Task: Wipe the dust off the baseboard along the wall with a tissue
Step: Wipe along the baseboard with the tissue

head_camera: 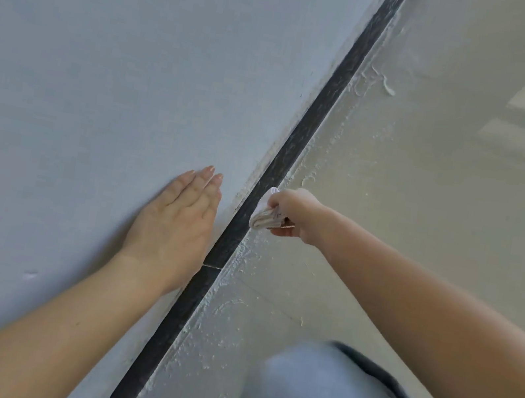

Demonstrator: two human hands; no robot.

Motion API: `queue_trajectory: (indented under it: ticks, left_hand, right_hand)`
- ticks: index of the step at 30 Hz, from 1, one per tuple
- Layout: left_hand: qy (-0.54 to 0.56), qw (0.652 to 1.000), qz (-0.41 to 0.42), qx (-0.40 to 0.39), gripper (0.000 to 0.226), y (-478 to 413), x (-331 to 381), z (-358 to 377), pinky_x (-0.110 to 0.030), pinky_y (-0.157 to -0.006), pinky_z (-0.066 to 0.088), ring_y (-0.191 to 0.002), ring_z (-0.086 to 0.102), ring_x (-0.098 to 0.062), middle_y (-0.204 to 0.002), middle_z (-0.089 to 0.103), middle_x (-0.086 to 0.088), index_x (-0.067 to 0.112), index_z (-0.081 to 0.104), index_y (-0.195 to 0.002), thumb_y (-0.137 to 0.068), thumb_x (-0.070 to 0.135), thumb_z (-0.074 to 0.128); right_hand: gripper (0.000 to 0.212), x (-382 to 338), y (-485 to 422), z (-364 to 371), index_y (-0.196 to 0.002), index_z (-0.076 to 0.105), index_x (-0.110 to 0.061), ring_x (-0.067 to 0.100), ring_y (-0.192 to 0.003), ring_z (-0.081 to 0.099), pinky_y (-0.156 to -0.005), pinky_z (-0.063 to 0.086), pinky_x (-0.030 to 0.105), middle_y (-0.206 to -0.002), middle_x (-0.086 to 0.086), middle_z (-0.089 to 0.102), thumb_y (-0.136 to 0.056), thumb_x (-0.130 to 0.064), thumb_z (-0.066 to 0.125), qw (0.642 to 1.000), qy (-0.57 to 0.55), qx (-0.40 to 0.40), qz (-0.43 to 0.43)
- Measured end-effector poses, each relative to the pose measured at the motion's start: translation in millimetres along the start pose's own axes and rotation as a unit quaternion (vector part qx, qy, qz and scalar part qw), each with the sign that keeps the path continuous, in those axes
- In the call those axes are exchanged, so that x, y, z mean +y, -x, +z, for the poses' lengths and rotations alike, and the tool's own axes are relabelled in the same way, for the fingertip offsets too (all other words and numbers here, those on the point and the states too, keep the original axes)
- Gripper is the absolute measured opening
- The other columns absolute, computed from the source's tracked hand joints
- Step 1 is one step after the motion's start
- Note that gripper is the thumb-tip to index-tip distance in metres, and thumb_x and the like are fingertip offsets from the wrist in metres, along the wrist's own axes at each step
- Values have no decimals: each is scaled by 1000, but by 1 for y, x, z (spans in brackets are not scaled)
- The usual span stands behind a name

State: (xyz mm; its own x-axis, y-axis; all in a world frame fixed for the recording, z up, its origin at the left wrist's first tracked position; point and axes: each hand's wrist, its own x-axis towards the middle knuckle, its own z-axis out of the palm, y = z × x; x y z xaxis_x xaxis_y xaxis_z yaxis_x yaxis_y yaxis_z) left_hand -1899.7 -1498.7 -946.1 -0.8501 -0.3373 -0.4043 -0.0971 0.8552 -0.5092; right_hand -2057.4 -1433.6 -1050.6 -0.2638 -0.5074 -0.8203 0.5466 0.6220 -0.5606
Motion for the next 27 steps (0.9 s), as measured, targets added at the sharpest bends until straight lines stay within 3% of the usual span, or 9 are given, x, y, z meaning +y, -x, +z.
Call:
queue_trajectory:
  ticks: [4,7,13,22,27]
  left_hand:
    - [55,998,-16,34,62,-17,-7,-10,-33,-114,-15,-145,-11,-24,-158,-5,-13,-2,-2,-147,-96,19,24]
    - [83,995,-17,46,61,-19,-10,-22,-34,-115,-11,-145,-12,-25,-158,-5,-13,-2,-2,-148,-96,17,25]
    - [42,997,11,62,66,-54,-19,-30,-37,-109,-19,-143,-15,-32,-155,-11,-20,-8,-7,-145,-81,5,2]
    - [-42,986,-43,158,62,-108,12,13,-41,-115,-3,-145,12,-28,-155,19,-14,-2,21,-146,-85,12,19]
    - [-111,977,-35,177,60,-100,20,51,-39,-117,4,-144,16,-27,-154,20,-16,-4,22,-144,-86,7,15]
  right_hand:
    - [10,-59,23,-24,-83,53,-9,20,-70,61,-71,55,32,-79,8,60,-92,-10,49,993,91,18,-79]
    - [11,-102,45,-40,-84,55,-10,19,-68,62,-65,53,30,-81,8,63,-92,-10,47,981,160,39,-101]
    - [12,-124,29,-34,-82,57,-6,19,-67,60,-61,52,29,-81,9,62,-91,-9,49,941,323,0,-99]
    - [20,-28,-50,-57,-104,60,-1,16,-66,60,-59,53,25,-82,10,64,-88,-12,58,960,273,-59,-28]
    - [15,39,-85,-10,-93,60,-3,18,-70,61,-67,56,28,-82,10,62,-81,-8,67,975,180,-125,28]
